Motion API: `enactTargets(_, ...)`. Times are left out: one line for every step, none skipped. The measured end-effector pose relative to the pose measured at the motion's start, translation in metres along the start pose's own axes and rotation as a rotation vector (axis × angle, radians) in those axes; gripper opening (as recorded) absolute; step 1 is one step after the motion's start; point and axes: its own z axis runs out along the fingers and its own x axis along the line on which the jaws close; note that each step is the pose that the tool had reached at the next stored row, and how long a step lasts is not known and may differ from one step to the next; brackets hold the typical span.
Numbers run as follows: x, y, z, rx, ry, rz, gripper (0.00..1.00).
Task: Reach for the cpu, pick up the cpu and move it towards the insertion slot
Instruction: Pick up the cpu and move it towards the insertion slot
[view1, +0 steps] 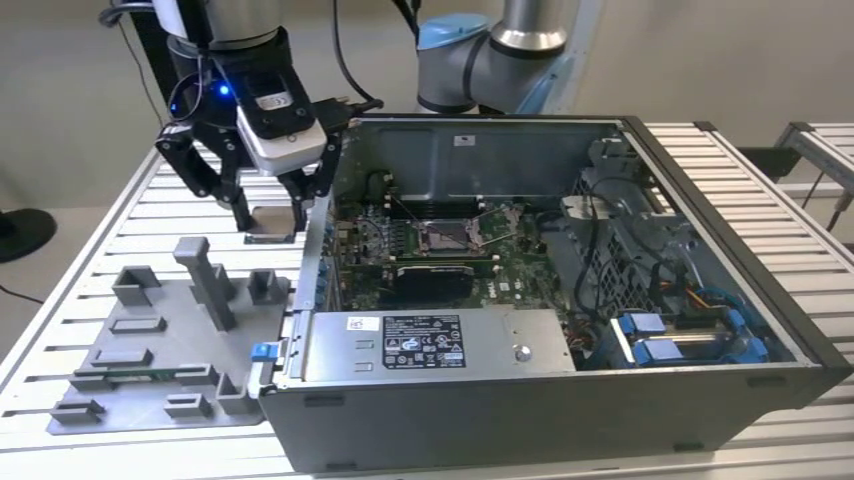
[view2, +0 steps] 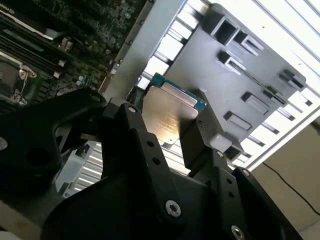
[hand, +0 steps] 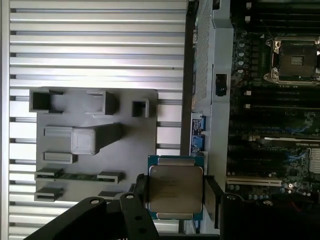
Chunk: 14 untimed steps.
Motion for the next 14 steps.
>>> enactTargets(-0.0012,0.0000,0.0000,0.0000,0.0000,0.000,0.00)
enactTargets(-0.0024,0.0000,-0.0001,0.0000,0.0000,0.000,0.00)
enactTargets(-0.0037,-0.0001,-0.0001,0.0001,0.0000,0.000,0.00)
enactTargets(-0.0050,-0.0001,-0.0002,0.0000,0.0000,0.000,0.00)
enactTargets(-0.0062,-0.0001,-0.0002,0.0000,0.0000,0.000,0.00)
enactTargets(-0.0076,-0.0001,-0.0003,0.0000,0.0000,0.000,0.00)
enactTargets(-0.0091,-0.0001,-0.0003,0.0000,0.0000,0.000,0.00)
enactTargets(-0.0106,-0.0001,-0.0003,0.0000,0.0000,0.000,0.00)
enactTargets(-0.0121,-0.0001,-0.0004,0.0000,0.0000,0.000,0.00)
enactTargets(-0.0134,-0.0001,-0.0004,-0.0001,-0.0001,0.000,0.00)
enactTargets(-0.0146,-0.0001,-0.0005,-0.0001,-0.0001,0.000,0.00)
enactTargets(-0.0154,-0.0002,-0.0005,0.0000,-0.0001,0.000,0.00)
enactTargets(-0.0156,-0.0002,-0.0005,0.0000,0.0000,0.000,0.00)
enactTargets(-0.0160,-0.0002,-0.0005,-0.0001,-0.0001,0.000,0.00)
